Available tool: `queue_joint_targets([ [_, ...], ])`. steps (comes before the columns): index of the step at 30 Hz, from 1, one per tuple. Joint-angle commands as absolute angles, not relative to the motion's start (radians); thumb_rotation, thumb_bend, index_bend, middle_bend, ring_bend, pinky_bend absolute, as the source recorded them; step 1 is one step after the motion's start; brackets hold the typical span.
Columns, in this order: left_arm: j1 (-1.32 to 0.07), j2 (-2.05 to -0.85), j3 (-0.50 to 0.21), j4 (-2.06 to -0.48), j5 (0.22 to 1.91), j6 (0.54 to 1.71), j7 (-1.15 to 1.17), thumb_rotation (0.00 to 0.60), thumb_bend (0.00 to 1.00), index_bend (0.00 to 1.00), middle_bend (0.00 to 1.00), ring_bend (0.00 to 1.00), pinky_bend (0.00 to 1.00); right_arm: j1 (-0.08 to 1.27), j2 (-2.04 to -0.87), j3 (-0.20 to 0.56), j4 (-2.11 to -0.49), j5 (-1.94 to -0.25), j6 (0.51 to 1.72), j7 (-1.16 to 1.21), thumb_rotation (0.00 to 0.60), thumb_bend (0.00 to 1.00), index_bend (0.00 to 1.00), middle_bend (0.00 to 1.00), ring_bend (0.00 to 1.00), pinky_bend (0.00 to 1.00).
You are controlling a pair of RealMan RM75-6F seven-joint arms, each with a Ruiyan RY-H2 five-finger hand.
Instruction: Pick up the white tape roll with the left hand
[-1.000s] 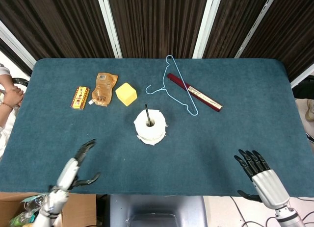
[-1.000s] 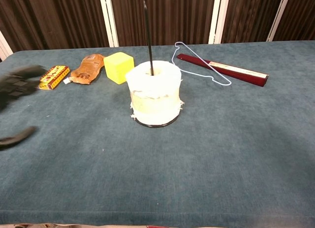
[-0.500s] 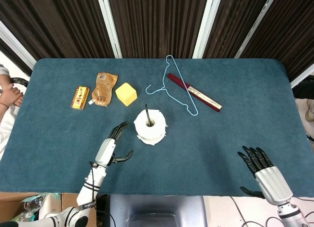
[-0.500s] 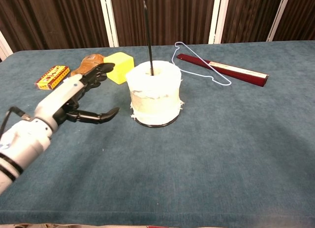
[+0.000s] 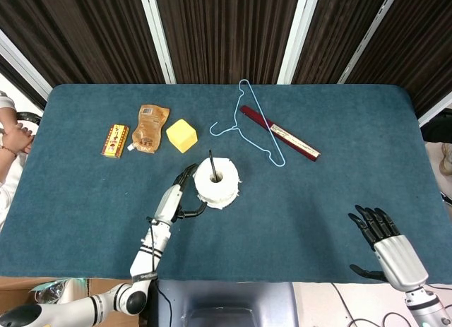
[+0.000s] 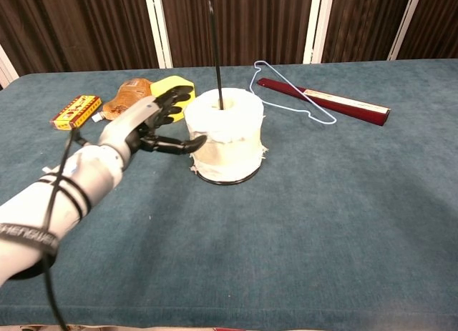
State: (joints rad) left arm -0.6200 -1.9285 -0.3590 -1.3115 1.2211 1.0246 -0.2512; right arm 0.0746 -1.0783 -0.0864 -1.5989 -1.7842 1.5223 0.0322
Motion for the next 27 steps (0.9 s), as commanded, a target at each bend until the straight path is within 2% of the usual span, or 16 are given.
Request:
queue_joint_targets([
  [1,-0.655,-1.95,-0.395,-1.317,1.166,0.992,-0.219,0.6,0.33,0.0,0.0,0.0,0.03,0.073,-1.072,-0.083,-1.595,-1.78,1.533,0.049,0.6,0.06,0.0,0.0,0.0,0.0],
  [6,-0.678,-1.962,-0.414,-1.313,1.104,0.955,-0.21,0.6,0.33,0.0,0.0,0.0,0.04,0.069,-1.066,-0.075,-1.587,-1.763,1.543,0.075,0.6,0.06,0.0,0.0,0.0,0.0],
  [15,-0.746,-1.998,-0.489,-1.271,0.976,0.928,-0.152,0.6,0.33,0.0,0.0,0.0,0.05,0.069,-1.058,-0.073,-1.585,-1.761,1.549,0.103,0.6,0.06,0.0,0.0,0.0,0.0],
  [18,-0.767,-2.002,-0.497,-1.261,0.945,0.921,-0.12,0.6,0.33,0.0,0.0,0.0,0.1,0.069,-1.055,-0.071,-1.583,-1.756,1.55,0.114,0.6,0.06,0.0,0.0,0.0,0.0],
  [20,-0.772,-1.999,-0.499,-1.271,0.925,0.911,-0.114,0.6,0.33,0.0,0.0,0.07,0.18,0.069,-1.053,-0.071,-1.581,-1.757,1.554,0.12,0.6,0.07,0.0,0.0,0.0,0.0],
  [21,-0.773,-1.996,-0.5,-1.276,0.918,0.905,-0.115,0.6,0.34,0.04,0.05,0.15,0.24,0.068,-1.053,-0.071,-1.581,-1.758,1.556,0.122,0.6,0.06,0.0,0.0,0.0,0.0],
  [23,-0.771,-1.988,-0.506,-1.29,0.902,0.891,-0.133,0.6,0.36,0.19,0.23,0.35,0.37,0.066,-1.052,-0.071,-1.579,-1.76,1.561,0.127,0.6,0.06,0.0,0.0,0.0,0.0],
  [24,-0.768,-1.99,-0.511,-1.292,0.899,0.896,-0.146,0.6,0.39,0.34,0.38,0.51,0.48,0.065,-1.051,-0.072,-1.578,-1.761,1.563,0.129,0.6,0.06,0.0,0.0,0.0,0.0],
  [27,-0.768,-2.0,-0.502,-1.274,0.949,0.945,-0.157,0.6,0.52,0.55,0.6,0.73,0.68,0.063,-1.049,-0.074,-1.576,-1.765,1.569,0.135,0.6,0.06,0.0,0.0,0.0,0.0],
])
